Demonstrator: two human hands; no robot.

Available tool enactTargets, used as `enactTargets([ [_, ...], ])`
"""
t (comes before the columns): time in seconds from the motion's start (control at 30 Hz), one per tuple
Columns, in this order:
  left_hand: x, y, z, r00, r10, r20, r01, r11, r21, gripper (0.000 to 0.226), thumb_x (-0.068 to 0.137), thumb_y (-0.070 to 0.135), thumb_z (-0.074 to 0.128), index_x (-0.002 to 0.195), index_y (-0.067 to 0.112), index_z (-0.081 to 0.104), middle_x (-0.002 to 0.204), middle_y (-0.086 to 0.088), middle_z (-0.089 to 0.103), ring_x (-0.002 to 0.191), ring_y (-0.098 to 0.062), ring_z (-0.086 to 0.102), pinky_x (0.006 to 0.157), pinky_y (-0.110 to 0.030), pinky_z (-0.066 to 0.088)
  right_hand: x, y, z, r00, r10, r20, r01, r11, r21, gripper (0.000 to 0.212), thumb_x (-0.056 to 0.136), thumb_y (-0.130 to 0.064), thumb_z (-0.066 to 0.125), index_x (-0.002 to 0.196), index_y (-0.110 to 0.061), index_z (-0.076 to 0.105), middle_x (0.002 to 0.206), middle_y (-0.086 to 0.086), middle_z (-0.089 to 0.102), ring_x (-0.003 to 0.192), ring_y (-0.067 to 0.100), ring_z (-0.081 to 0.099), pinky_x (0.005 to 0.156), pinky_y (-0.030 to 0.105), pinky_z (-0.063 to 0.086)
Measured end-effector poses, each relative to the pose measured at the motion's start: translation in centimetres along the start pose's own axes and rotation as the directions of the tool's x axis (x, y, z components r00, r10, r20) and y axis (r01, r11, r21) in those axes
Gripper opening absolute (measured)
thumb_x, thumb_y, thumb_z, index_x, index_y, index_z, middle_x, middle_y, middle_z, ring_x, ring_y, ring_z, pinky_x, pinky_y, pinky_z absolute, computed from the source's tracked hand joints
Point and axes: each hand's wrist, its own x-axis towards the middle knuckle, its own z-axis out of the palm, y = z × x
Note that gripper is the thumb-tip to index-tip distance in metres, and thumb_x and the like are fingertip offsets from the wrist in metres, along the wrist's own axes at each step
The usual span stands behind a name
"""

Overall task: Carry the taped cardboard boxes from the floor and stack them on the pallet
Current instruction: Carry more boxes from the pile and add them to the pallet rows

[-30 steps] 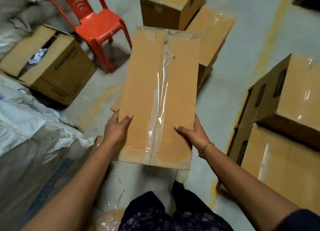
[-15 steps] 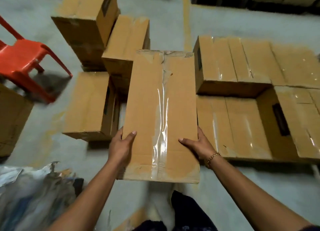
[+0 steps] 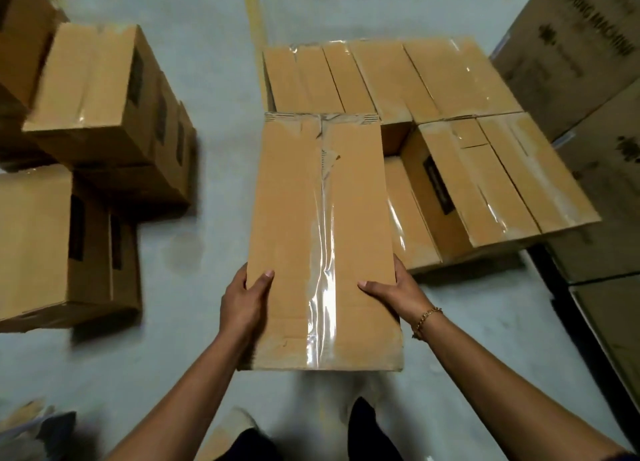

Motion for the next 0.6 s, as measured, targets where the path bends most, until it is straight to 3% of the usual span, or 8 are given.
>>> enactTargets([
  [0.23,-1.5,1.4,15.9,0.998,-0.059,0.019,0.059,0.998,-0.038,0.041,0.096,0.05,0.06,0.134,0.033,0.061,0.118,0.011,0.071,0.104,-0.015,0.068,0.096,-0.042,0.054,3.9,5.5,-14.1,0.999,0.038,-0.011,-0.038,0.999,-0.036,0.074,0.079,-0.037,0.085,0.139,-0.038,0.042,0.12,-0.017,0.062,0.106,0.003,0.06,0.08,0.024,0.048],
  [0.47,-0.7,1.7,27.0,0.978,-0.196,0.073,0.201,0.977,-0.069,0.057,0.085,0.062,0.062,0.136,0.037,0.059,0.121,0.015,0.07,0.11,-0.014,0.067,0.103,-0.048,0.052,8.9,10.5,-23.1,0.989,0.148,-0.007,-0.148,0.987,-0.065,0.072,0.081,-0.035,0.083,0.141,-0.036,0.042,0.12,-0.013,0.061,0.109,0.012,0.059,0.091,0.039,0.049],
  [0.53,0.2,1.8,29.2,0.969,-0.229,0.088,0.236,0.968,-0.08,0.054,0.087,0.057,0.064,0.136,0.035,0.06,0.121,0.015,0.07,0.111,-0.013,0.066,0.104,-0.046,0.051,10.6,11.3,-24.7,0.986,0.168,-0.011,-0.168,0.983,-0.077,0.072,0.08,-0.035,0.083,0.14,-0.037,0.043,0.122,-0.01,0.062,0.112,0.016,0.059,0.096,0.043,0.05],
  [0.6,1.5,1.5,31.2,0.962,-0.253,0.107,0.262,0.961,-0.092,0.063,0.082,0.059,0.067,0.139,0.033,0.059,0.126,0.014,0.069,0.116,-0.013,0.065,0.107,-0.045,0.048,12.3,12.0,-26.0,0.984,0.179,-0.022,-0.18,0.98,-0.083,0.072,0.081,-0.032,0.083,0.14,-0.036,0.042,0.12,-0.011,0.062,0.11,0.016,0.059,0.094,0.04,0.05],
])
